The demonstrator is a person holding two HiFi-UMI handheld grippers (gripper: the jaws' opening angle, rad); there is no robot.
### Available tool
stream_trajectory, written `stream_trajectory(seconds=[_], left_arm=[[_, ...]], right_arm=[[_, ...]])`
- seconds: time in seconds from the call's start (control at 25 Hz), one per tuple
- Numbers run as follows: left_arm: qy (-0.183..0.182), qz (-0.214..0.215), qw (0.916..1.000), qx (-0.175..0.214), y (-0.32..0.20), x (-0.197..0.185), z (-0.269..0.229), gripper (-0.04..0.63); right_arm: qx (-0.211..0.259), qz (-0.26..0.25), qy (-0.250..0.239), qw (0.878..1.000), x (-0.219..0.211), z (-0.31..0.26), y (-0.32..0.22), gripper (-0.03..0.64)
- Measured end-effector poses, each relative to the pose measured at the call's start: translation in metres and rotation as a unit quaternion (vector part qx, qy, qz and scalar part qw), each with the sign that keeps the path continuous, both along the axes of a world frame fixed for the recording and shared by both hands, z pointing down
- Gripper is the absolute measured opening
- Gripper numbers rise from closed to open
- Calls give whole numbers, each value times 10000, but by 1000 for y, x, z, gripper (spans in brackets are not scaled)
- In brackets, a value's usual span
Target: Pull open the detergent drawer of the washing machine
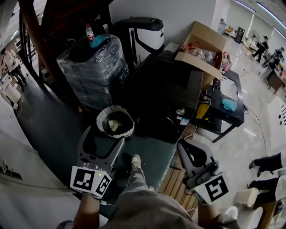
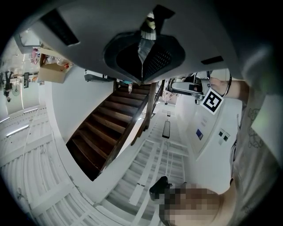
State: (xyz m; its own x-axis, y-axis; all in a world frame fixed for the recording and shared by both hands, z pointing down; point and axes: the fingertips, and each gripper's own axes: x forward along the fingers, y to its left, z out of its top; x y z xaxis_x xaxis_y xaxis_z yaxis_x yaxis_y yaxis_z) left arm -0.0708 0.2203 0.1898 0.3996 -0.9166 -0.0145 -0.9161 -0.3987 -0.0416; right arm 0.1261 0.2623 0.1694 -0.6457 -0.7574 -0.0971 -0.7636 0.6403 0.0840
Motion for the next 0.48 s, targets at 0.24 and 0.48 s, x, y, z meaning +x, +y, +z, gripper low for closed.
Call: stream_trajectory(seconds=[0.24, 0.48], left_arm=[[285, 43, 9995, -159, -36, -7, 10, 423], [616, 60, 9973, -402, -79, -19, 27, 423]], right_arm=[[-50, -16, 67, 10000, -6, 7, -35, 34], [-168, -72, 94, 9998, -21, 17, -78, 34]])
